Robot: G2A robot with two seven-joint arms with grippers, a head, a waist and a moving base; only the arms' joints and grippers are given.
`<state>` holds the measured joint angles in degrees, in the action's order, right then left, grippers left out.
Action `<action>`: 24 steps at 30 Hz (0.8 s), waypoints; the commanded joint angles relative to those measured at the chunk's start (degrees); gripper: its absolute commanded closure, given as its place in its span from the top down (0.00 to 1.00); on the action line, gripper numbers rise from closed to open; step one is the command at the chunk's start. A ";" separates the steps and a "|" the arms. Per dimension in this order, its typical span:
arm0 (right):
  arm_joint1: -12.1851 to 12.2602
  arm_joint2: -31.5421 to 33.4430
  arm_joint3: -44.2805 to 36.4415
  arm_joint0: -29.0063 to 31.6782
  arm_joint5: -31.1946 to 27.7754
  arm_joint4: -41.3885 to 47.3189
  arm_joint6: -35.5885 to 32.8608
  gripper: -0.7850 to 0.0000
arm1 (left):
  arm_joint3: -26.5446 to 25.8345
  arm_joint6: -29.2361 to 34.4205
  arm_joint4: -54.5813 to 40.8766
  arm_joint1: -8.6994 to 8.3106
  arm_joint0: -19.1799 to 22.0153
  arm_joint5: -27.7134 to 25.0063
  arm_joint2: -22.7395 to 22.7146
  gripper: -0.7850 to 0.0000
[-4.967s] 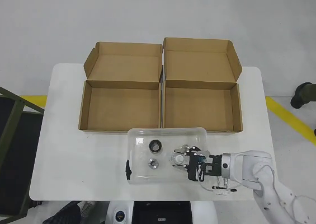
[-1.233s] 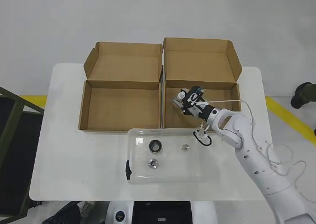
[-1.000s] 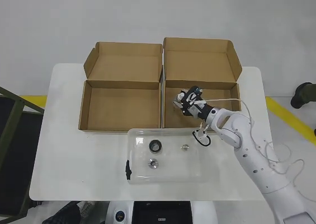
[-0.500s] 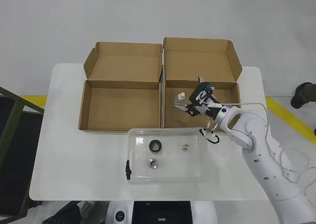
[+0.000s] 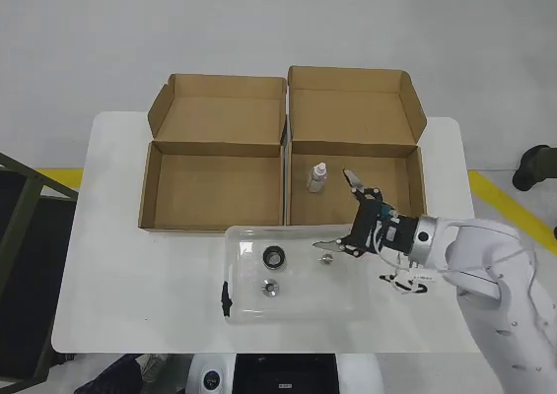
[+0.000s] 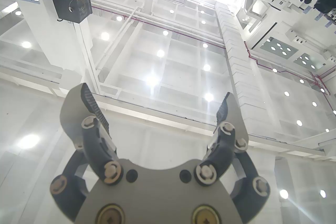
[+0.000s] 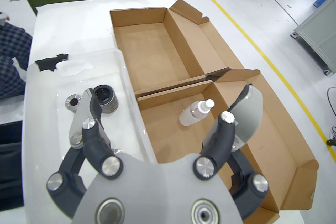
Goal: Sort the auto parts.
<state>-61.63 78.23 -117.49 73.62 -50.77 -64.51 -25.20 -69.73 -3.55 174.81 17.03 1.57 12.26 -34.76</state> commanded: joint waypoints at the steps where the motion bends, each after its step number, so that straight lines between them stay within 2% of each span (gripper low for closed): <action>1: 0.29 0.44 -1.32 1.86 -1.25 -0.36 -0.68 1.00 | 0.00 0.00 0.00 0.00 0.00 0.00 0.00 1.00; 12: 1.48 0.39 -5.63 9.62 -3.82 -8.91 -2.41 1.00 | 0.00 0.00 0.00 0.00 0.00 0.00 0.00 1.00; 24: 2.06 -3.38 -2.79 10.15 -4.45 -17.37 -3.00 1.00 | 0.00 0.00 0.00 0.00 0.00 0.00 0.00 1.00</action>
<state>-59.60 75.07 -120.56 83.80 -55.28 -81.54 -28.10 -69.73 -3.55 174.81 17.03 1.57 12.26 -34.76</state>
